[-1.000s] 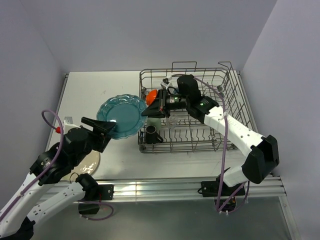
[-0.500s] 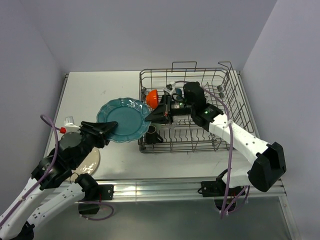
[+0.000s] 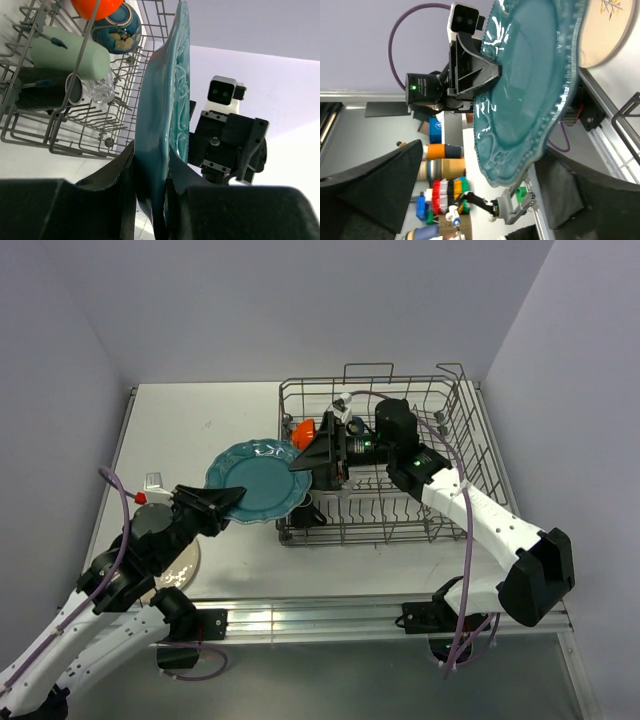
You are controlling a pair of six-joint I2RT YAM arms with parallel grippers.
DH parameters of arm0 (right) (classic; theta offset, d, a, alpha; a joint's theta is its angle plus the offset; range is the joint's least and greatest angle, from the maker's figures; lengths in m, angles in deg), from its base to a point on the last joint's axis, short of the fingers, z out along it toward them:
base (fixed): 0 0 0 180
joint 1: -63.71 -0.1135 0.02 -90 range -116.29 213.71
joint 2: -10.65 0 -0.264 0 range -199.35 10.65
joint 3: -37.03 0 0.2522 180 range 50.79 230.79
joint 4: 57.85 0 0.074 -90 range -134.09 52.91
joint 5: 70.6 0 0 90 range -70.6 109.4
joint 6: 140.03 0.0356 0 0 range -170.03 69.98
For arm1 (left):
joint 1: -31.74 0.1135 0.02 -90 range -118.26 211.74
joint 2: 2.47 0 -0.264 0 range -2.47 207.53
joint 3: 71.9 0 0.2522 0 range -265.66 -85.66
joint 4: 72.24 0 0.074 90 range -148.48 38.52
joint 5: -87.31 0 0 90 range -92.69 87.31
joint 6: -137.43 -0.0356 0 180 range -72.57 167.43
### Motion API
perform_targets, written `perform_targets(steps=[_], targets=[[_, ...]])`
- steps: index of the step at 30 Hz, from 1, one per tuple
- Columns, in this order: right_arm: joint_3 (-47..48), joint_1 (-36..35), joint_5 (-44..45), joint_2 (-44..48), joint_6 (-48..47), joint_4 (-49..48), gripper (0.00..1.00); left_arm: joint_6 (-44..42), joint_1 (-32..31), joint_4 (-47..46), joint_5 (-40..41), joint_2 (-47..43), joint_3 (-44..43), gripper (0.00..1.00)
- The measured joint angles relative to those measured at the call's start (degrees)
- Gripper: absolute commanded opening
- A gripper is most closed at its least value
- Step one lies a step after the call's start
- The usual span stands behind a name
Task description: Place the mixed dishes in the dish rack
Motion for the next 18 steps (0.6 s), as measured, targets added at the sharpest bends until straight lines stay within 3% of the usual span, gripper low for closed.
perform_targets(steps=[10, 15, 18], targets=[[6.2, 1.0, 1.2, -0.9, -7.7, 9.6, 1.00, -4.2, 1.1, -6.5, -1.0, 6.1, -1.5, 0.00], [6.2, -0.3, 1.2, -2.1, -7.9, 12.8, 1.00, -6.4, 1.2, -10.9, -5.7, 10.5, -2.1, 0.00], [6.2, -0.3, 1.2, -3.1, -7.0, 13.5, 0.93, -7.4, 1.4, -11.8, -7.2, 11.7, -2.0, 0.00]])
